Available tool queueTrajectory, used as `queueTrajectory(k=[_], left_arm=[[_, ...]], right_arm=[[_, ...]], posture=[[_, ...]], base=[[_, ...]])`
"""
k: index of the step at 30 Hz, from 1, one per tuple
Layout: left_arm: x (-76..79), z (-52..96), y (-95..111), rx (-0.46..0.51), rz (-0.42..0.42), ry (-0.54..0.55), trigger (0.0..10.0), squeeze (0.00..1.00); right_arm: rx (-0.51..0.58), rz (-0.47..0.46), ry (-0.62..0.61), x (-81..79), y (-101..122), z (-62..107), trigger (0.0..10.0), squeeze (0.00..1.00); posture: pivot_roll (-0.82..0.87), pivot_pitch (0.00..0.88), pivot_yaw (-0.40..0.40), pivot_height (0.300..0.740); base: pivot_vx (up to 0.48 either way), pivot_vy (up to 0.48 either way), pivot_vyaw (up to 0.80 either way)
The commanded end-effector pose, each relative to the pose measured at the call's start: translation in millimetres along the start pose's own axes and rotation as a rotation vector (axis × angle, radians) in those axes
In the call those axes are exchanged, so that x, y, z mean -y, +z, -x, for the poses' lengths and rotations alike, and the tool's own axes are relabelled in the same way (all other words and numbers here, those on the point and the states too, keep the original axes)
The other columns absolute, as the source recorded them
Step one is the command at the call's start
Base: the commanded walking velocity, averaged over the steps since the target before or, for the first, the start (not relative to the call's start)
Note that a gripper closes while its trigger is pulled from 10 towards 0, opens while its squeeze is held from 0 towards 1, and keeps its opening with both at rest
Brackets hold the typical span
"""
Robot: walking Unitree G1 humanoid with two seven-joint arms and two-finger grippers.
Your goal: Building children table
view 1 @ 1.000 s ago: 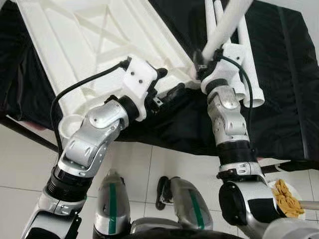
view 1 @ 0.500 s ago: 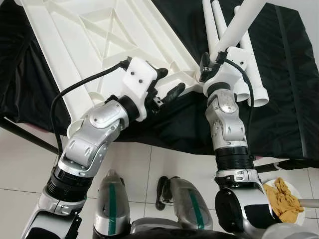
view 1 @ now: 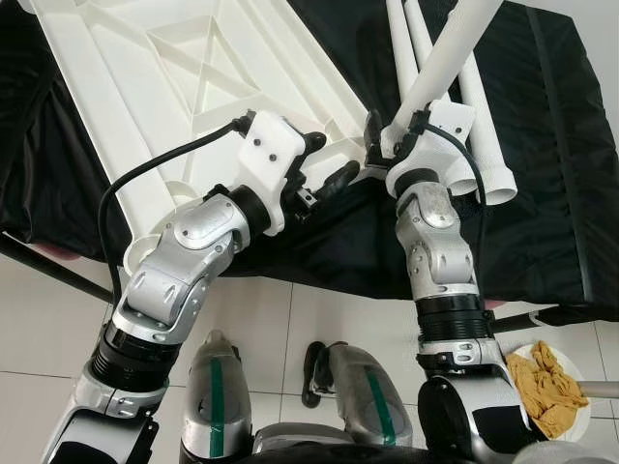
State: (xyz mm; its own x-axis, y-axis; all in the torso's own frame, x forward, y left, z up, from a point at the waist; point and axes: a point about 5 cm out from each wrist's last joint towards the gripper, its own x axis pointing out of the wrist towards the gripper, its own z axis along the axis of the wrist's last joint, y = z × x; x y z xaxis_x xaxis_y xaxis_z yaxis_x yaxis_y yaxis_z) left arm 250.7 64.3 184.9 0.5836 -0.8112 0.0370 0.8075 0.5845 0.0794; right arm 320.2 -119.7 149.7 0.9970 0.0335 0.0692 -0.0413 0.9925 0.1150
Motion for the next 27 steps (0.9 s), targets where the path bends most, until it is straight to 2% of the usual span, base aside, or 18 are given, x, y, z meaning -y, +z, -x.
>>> queueTrajectory(k=[1,2,3,8,12,14,17,18,21,27], left_arm=[[3.7,-2.3,-0.3,-0.003,-0.002,-0.03,10.0,0.0],[3.7,-2.3,-0.3,-0.003,-0.002,-0.03,10.0,0.0],[3.9,-2.7,-0.4,-0.003,-0.001,-0.031,10.0,0.0],[4.1,-3.3,-0.4,-0.001,-0.002,-0.034,10.0,0.0],[4.4,-4.6,-0.1,0.001,-0.004,-0.039,10.0,0.0],[5.3,-5.0,0.0,0.003,-0.005,-0.043,10.0,0.0],[4.9,-5.6,-0.2,0.003,-0.005,-0.044,10.0,0.0],[4.6,-5.8,0.0,0.003,-0.007,-0.044,10.0,0.0],[4.5,-5.8,0.0,0.003,-0.008,-0.045,10.0,0.0],[4.2,-5.5,0.4,0.003,-0.011,-0.043,10.0,0.0]], right_arm=[[0.0,0.008,0.035,5.5,0.2,-1.1,10.0,1.0],[0.0,0.008,0.035,5.5,0.2,-1.1,10.0,1.0],[-0.003,0.006,0.074,7.5,1.5,-3.6,10.0,0.0],[-0.008,0.002,0.141,11.7,3.7,-7.8,10.0,0.0],[-0.008,0.015,0.272,20.3,8.1,-14.2,10.0,0.0],[0.001,0.06,0.353,27.8,11.2,-17.4,10.0,0.0],[-0.014,0.08,0.405,34.0,10.2,-19.7,10.0,0.0],[-0.037,0.097,0.46,40.2,7.3,-21.8,10.0,0.0],[-0.043,0.101,0.481,41.9,6.4,-22.2,10.0,0.0],[-0.108,0.113,0.599,46.9,-2.3,-24.1,10.0,0.0]], posture=[[0.1,0.05,-0.103,0.74],[0.1,0.05,-0.103,0.74],[0.1,0.047,-0.103,0.74],[0.1,0.044,-0.103,0.74],[0.1,0.035,-0.102,0.74],[0.1,0.032,-0.102,0.74],[0.1,0.029,-0.102,0.74],[0.1,0.026,-0.101,0.74],[0.1,0.026,-0.101,0.74],[0.11,0.028,-0.098,0.74]], base=[[0.0,0.0,0.0],[0.0,0.0,0.0],[0.0,0.0,0.0],[0.0,0.0,0.0],[0.0,0.0,0.0],[0.0,0.0,0.0],[0.0,0.0,0.0],[0.0,0.0,0.0],[0.0,0.0,0.0],[0.0,0.0,0.0]])
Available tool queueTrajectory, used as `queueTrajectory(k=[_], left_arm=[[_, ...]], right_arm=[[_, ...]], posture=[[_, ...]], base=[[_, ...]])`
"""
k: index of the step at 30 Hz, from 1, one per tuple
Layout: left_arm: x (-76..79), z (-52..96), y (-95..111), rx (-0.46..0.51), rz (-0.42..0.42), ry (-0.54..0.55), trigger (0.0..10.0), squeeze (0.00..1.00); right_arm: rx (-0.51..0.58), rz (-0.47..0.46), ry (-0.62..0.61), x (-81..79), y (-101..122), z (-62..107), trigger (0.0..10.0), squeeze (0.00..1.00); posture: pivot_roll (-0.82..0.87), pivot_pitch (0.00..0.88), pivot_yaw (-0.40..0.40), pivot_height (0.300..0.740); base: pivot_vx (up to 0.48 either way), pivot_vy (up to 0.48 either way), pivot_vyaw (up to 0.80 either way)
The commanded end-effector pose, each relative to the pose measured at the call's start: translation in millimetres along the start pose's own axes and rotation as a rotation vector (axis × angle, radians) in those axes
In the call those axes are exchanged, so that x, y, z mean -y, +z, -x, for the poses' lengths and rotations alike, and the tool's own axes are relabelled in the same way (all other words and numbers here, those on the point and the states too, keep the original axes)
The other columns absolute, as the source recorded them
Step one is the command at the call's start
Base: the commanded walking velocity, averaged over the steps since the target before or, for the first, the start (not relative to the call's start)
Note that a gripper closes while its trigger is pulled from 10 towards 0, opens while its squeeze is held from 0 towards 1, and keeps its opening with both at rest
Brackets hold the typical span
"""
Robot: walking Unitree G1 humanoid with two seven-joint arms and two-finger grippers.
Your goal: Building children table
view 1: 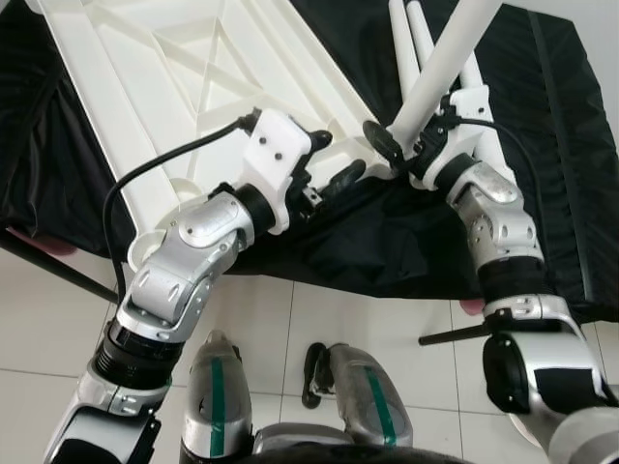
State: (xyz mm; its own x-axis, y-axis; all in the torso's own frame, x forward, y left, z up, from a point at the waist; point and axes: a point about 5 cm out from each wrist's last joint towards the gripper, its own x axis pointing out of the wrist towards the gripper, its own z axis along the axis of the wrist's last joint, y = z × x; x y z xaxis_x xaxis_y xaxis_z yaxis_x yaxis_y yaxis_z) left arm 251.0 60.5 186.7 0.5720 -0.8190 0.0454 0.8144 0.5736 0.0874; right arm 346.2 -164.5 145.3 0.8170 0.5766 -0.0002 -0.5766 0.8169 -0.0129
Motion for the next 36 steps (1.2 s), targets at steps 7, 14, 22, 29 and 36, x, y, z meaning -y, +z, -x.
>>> queueTrajectory(k=[7,14,22,29,36], left_arm=[[1.5,-0.2,-1.0,-0.009,-0.005,-0.023,10.0,0.0],[0.5,0.0,0.2,-0.005,-0.007,-0.018,10.0,0.0],[-0.1,-1.0,1.1,-0.002,-0.008,-0.019,10.0,0.0],[-0.9,-1.1,1.3,-0.001,-0.008,-0.018,10.0,0.0],[-1.7,-0.7,1.6,-0.002,-0.008,-0.017,10.0,0.0]], right_arm=[[-0.025,0.022,0.072,3.8,-5.6,-0.4,10.0,0.0],[0.001,-0.003,0.076,11.9,-3.5,0.4,0.0,0.0],[0.033,-0.045,0.12,11.5,-3.5,2.4,0.0,0.0],[0.045,-0.056,0.112,13.6,-3.8,3.5,0.0,0.0],[0.023,-0.048,0.051,14.1,-7.1,2.6,10.0,0.0]], posture=[[0.12,0.034,-0.098,0.74],[0.12,0.035,-0.097,0.74],[0.12,0.038,-0.095,0.74],[0.11,0.04,-0.091,0.74],[0.12,0.043,-0.089,0.74]], base=[[0.0,0.0,0.0],[0.0,0.0,0.0],[0.0,0.0,0.0],[0.0,0.0,0.0],[0.0,0.0,0.0]])
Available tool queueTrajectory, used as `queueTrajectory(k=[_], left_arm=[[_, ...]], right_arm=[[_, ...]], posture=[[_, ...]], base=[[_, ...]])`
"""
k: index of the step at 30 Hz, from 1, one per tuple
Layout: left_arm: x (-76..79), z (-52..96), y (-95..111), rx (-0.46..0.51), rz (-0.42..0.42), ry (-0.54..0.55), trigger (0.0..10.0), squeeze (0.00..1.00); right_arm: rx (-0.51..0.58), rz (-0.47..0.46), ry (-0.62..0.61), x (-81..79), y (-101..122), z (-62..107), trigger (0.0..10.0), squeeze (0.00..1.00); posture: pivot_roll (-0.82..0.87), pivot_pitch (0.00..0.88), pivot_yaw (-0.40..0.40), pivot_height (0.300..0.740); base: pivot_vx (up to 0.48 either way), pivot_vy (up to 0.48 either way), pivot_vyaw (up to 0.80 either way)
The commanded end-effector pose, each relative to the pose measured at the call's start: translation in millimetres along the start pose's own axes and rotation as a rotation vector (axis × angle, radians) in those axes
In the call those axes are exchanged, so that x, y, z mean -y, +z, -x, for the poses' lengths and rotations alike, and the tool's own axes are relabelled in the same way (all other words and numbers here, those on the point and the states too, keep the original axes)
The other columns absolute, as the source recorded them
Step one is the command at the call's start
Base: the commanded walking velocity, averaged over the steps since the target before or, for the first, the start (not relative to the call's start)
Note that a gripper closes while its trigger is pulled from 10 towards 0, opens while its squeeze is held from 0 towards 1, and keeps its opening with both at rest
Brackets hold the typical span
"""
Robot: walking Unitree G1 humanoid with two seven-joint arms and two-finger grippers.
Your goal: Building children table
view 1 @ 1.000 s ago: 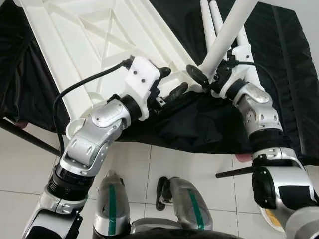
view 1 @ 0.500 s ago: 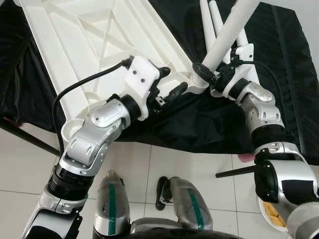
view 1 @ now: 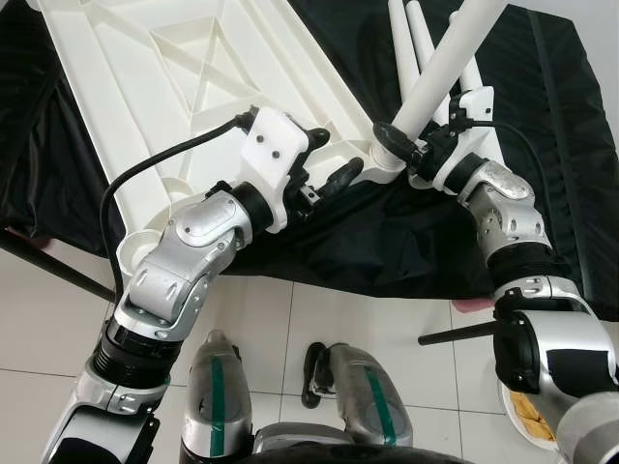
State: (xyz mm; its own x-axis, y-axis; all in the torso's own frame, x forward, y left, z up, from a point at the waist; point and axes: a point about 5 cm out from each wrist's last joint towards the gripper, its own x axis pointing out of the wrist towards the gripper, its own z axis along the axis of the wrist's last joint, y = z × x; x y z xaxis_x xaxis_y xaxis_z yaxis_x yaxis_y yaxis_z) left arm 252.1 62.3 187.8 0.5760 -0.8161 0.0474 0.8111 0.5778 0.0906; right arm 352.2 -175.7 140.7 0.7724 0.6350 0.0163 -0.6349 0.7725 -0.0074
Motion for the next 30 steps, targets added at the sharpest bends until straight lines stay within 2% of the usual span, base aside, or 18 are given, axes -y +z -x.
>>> queueTrajectory(k=[1,8,10,15,21,25,30], left_arm=[[0.3,-1.4,0.5,-0.004,-0.004,-0.022,10.0,0.0],[1.2,-0.4,0.5,-0.005,-0.005,-0.018,10.0,0.0],[1.2,-0.4,0.5,-0.005,-0.005,-0.018,10.0,0.0],[1.7,0.5,0.2,-0.006,-0.001,-0.014,10.0,0.0],[2.6,0.1,-0.2,-0.006,0.002,-0.017,10.0,0.0],[2.9,-0.2,-0.2,-0.005,0.002,-0.018,10.0,0.0],[4.1,-1.5,-0.8,-0.004,0.006,-0.023,10.0,0.0]], right_arm=[[0.009,-0.038,-0.032,1.3,-2.4,1.1,10.0,0.0],[0.02,-0.03,-0.153,-2.2,-4.5,-1.6,10.0,0.0],[0.02,-0.03,-0.153,-2.2,-4.5,-1.6,10.0,0.0],[0.053,-0.018,-0.228,-16.3,-3.9,-5.6,10.0,0.0],[0.091,-0.034,-0.287,-21.2,0.2,-6.0,10.0,0.0],[0.103,-0.059,-0.334,-22.5,1.0,-5.7,10.0,0.0],[0.099,-0.133,-0.486,-30.0,-10.5,-2.6,10.0,0.0]], posture=[[0.12,0.043,-0.089,0.74],[0.12,0.052,-0.092,0.74],[0.12,0.052,-0.092,0.74],[0.12,0.054,-0.093,0.74],[0.11,0.057,-0.095,0.74],[0.11,0.058,-0.095,0.74],[0.11,0.059,-0.096,0.74]], base=[[0.0,0.0,0.0],[0.0,0.0,0.0],[0.0,0.0,0.0],[0.0,0.0,0.0],[0.0,0.0,0.0],[0.0,0.0,0.0],[0.0,0.0,0.0]])
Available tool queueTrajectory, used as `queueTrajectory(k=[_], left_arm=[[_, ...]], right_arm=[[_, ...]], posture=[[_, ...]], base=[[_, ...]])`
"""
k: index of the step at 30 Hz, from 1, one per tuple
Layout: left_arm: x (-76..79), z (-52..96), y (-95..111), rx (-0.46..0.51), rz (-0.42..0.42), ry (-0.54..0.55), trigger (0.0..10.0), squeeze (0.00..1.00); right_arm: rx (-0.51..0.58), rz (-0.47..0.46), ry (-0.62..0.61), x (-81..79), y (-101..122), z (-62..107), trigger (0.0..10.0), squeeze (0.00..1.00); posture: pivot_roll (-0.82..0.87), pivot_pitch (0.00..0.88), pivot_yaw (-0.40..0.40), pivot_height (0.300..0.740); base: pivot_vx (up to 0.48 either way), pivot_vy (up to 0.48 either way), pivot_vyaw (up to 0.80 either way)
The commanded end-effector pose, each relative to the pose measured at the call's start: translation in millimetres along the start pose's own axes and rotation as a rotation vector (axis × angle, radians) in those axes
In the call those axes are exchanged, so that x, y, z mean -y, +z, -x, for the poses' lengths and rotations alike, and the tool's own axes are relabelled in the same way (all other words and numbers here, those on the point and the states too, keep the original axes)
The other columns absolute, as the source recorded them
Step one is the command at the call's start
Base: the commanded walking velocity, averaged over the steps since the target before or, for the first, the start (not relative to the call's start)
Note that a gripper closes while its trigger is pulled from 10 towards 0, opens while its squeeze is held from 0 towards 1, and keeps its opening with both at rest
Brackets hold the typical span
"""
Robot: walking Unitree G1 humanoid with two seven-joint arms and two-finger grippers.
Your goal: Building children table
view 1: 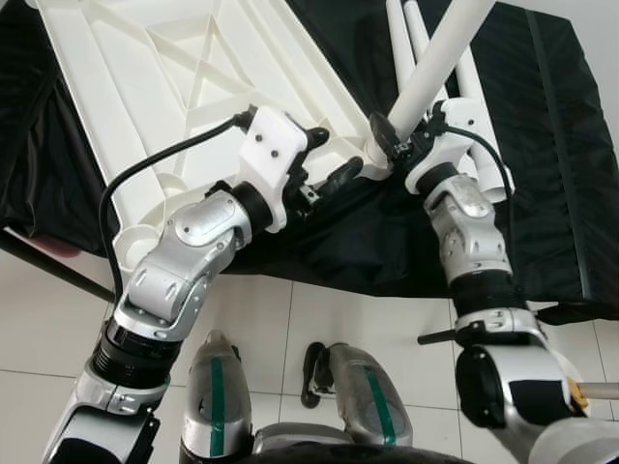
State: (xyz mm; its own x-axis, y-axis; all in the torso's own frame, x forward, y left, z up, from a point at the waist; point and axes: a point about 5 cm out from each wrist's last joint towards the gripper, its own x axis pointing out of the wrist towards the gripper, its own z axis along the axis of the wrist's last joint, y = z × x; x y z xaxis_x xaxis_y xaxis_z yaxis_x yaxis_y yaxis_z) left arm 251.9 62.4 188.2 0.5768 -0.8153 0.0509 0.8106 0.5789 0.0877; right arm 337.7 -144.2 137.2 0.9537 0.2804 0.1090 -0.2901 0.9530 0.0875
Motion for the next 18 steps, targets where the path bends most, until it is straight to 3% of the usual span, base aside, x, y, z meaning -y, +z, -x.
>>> queueTrajectory(k=[1,4,9,18], left_arm=[[4.1,-1.8,-1.2,-0.007,0.003,-0.025,10.0,0.0],[4.2,-2.0,-1.1,-0.007,0.003,-0.025,10.0,0.0],[4.7,-2.4,-1.1,-0.005,0.005,-0.026,10.0,0.0],[5.7,-3.4,-1.3,-0.002,0.008,-0.027,10.0,0.0]], right_arm=[[-0.021,-0.06,-0.125,4.9,-7.5,6.7,10.0,0.0],[-0.021,-0.057,-0.162,3.7,-8.2,8.5,10.0,0.0],[-0.02,-0.045,-0.349,5.0,-10.8,17.2,10.0,0.0],[-0.03,-0.071,-0.36,-7.8,-12.1,19.5,10.0,0.0]], posture=[[0.1,0.058,-0.096,0.74],[0.1,0.059,-0.096,0.74],[0.1,0.061,-0.1,0.74],[0.1,0.06,-0.104,0.74]], base=[[0.0,0.0,0.0],[0.0,0.0,0.0],[0.0,0.0,0.0],[0.0,0.0,0.0]])
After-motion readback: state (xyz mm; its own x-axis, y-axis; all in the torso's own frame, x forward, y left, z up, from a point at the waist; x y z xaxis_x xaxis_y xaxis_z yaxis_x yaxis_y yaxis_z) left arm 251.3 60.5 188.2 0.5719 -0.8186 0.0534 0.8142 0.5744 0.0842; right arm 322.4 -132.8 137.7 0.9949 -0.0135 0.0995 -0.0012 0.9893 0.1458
